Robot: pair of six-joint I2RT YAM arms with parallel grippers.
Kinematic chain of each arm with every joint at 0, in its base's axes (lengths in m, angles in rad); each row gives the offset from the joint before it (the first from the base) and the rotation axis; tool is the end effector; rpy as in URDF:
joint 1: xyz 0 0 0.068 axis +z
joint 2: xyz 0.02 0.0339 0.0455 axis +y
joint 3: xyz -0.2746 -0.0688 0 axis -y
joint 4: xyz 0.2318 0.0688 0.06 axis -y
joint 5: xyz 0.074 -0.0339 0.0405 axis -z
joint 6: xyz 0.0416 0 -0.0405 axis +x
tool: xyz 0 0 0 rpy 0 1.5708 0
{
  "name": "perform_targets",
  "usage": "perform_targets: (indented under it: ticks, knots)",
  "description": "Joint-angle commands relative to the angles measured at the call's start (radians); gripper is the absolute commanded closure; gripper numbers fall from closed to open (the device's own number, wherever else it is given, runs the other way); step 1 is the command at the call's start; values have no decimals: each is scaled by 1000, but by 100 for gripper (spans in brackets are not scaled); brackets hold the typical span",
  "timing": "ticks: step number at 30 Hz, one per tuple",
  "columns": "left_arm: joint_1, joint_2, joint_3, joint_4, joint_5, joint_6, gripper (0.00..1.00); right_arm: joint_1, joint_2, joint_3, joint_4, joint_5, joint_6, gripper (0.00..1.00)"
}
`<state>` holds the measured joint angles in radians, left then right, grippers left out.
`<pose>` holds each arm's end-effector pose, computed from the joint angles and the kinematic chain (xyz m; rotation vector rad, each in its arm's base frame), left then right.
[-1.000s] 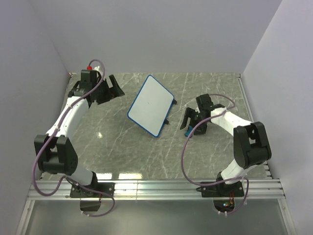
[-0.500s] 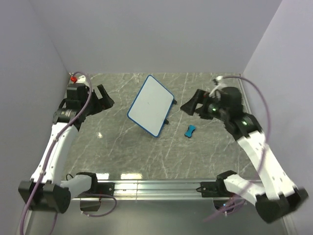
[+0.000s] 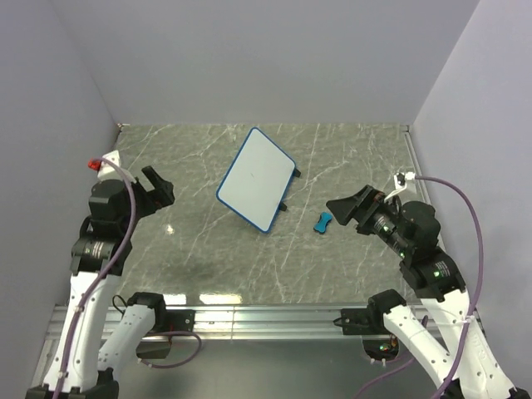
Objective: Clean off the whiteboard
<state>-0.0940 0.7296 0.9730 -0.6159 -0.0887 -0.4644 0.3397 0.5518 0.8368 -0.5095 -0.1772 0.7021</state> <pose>0.1331 -0.0088 0.3686 -0.4175 1.9072 -0.2840 0.0954 0.0415 0.3546 0.2078 1.8732 0.8909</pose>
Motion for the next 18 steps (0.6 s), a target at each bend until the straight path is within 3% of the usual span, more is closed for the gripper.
perform_targets:
  ticks: [1, 6, 18]
  knots:
    - [-3, -77, -36, -1, -75, 40, 1, 1, -65, -5, 11, -2, 4, 0]
    - [-1, -153, -97, 41, -57, 14, 1, -2, -122, -15, -29, -8, -10, 0]
    - [-1, -117, -108, 77, -80, 32, 1, -2, -181, -27, -72, -38, -44, 0]
